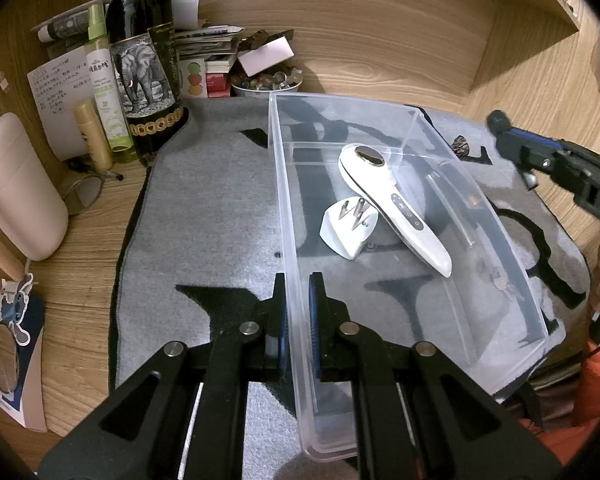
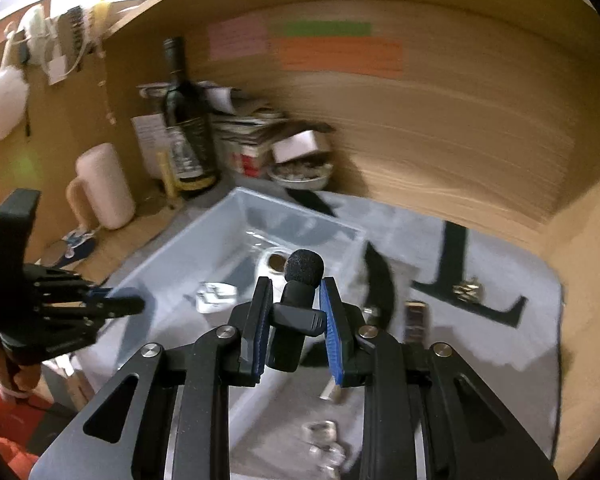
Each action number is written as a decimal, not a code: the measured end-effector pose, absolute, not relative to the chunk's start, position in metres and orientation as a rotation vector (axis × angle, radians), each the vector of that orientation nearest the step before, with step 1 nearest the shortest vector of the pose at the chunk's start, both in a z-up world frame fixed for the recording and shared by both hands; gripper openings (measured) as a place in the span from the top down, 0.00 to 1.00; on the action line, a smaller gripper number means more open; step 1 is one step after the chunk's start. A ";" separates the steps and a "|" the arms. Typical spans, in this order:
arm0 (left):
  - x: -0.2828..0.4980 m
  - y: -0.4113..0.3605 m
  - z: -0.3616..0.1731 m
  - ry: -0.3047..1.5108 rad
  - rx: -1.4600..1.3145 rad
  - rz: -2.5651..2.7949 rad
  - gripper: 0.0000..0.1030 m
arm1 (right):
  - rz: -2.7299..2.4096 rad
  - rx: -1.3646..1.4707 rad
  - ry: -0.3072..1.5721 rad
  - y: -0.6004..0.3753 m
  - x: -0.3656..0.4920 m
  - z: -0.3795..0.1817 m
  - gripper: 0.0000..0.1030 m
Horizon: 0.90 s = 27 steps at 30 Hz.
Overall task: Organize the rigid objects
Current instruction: 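Carry the black knob into the box and open the right tool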
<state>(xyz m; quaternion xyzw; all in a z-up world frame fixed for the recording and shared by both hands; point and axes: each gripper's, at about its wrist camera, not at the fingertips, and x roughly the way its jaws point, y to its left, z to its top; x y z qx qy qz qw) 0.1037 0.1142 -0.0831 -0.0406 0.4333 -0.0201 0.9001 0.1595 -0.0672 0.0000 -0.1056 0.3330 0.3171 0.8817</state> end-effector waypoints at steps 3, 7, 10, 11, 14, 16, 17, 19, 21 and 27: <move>0.104 0.114 -0.083 0.896 -0.083 -0.041 0.92 | 0.697 -0.238 0.717 -0.052 0.158 -0.009 0.79; 0.104 0.113 -0.083 0.895 -0.086 -0.048 0.92 | 0.730 -0.267 0.764 -0.037 0.158 -0.025 0.79; 0.104 0.113 -0.084 0.893 -0.089 -0.053 0.92 | 0.751 -0.282 0.795 -0.029 0.158 -0.035 0.79; 0.104 0.113 -0.084 0.892 -0.090 -0.054 0.92 | 0.753 -0.288 0.803 -0.027 0.157 -0.038 0.79; 0.104 0.113 -0.084 0.891 -0.092 -0.058 0.92 | 0.767 -0.310 0.828 -0.021 0.156 -0.045 0.79; 0.103 0.114 -0.084 0.890 -0.092 -0.059 0.92 | 0.773 -0.323 0.840 -0.018 0.155 -0.049 0.79; 0.103 0.115 -0.084 0.890 -0.092 -0.060 0.92 | 0.777 -0.329 0.846 -0.016 0.154 -0.051 0.79; 0.103 0.115 -0.084 0.890 -0.093 -0.060 0.92 | 0.779 -0.339 0.856 -0.014 0.154 -0.055 0.79; 0.103 0.115 -0.084 0.890 -0.093 -0.060 0.92 | 0.778 -0.347 0.863 -0.012 0.154 -0.058 0.79; 0.103 0.115 -0.084 0.890 -0.092 -0.059 0.92 | 0.777 -0.344 0.869 -0.012 0.153 -0.056 0.75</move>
